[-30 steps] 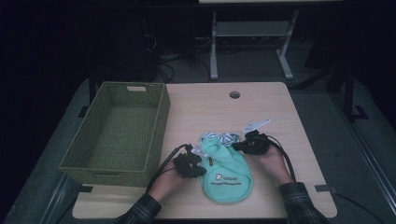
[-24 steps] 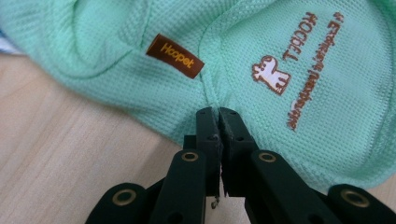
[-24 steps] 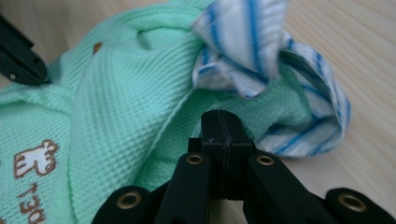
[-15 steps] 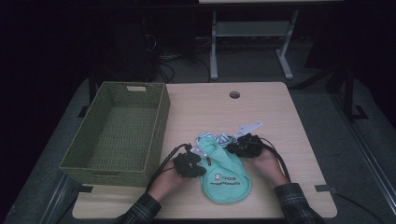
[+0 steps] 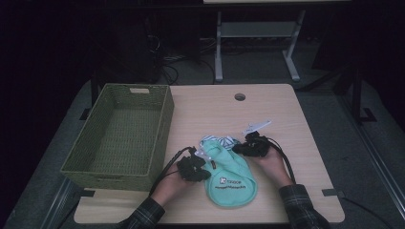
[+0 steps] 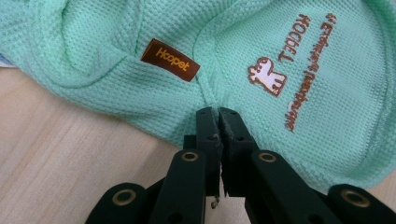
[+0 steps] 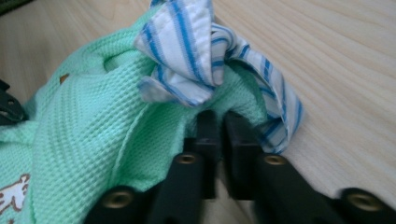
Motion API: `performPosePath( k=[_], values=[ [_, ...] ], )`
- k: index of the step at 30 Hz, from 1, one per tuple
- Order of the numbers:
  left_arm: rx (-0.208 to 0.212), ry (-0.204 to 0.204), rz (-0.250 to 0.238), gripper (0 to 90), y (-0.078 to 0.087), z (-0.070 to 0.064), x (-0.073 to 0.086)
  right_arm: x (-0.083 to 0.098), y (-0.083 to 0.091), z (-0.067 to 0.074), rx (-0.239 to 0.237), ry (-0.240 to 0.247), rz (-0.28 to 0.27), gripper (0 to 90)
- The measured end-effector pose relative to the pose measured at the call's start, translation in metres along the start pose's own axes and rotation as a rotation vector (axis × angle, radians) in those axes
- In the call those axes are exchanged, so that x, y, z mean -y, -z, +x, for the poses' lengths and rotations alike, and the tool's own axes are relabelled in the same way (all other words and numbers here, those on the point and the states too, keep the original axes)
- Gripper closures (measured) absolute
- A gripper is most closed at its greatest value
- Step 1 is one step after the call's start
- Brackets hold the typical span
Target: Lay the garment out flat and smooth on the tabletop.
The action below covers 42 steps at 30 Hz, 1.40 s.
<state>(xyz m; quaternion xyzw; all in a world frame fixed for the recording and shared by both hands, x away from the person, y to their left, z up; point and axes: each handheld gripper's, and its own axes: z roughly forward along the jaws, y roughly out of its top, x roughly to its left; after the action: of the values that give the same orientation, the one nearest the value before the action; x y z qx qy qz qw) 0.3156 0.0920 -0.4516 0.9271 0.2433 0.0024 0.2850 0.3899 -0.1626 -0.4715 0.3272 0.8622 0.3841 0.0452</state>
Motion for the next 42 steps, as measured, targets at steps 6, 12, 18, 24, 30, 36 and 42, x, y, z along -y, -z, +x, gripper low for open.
performPosePath(
  k=[6, 12, 18, 24, 30, 36, 42],
  values=[
    [-0.005, 0.001, -0.004, 86.8, 0.000, -0.001, 0.000, -0.004, 0.019, -0.001, 0.137, 0.042, -0.023, 90.0],
    [-0.004, -0.002, -0.003, 86.8, 0.000, -0.001, 0.000, 0.009, 0.030, -0.020, 0.203, 0.033, 0.011, 89.9],
    [-0.019, -0.032, 0.004, 76.4, 0.002, 0.000, -0.004, 0.012, 0.036, -0.023, 0.173, 0.005, -0.034, 82.6],
    [-0.076, 0.010, -0.090, 80.5, 0.016, 0.012, -0.020, 0.006, 0.042, -0.016, 0.109, 0.010, -0.074, 88.9],
    [-0.112, 0.039, -0.078, 82.7, 0.004, 0.026, -0.028, 0.007, 0.033, -0.010, 0.053, 0.017, -0.040, 89.8],
    [-0.106, 0.024, -0.017, 83.5, -0.011, 0.028, -0.024, 0.016, 0.021, 0.001, 0.061, 0.062, 0.051, 89.9],
    [-0.059, -0.015, 0.001, 83.9, -0.008, 0.016, -0.018, 0.022, 0.029, 0.002, 0.105, 0.082, 0.064, 90.0]
  ],
)
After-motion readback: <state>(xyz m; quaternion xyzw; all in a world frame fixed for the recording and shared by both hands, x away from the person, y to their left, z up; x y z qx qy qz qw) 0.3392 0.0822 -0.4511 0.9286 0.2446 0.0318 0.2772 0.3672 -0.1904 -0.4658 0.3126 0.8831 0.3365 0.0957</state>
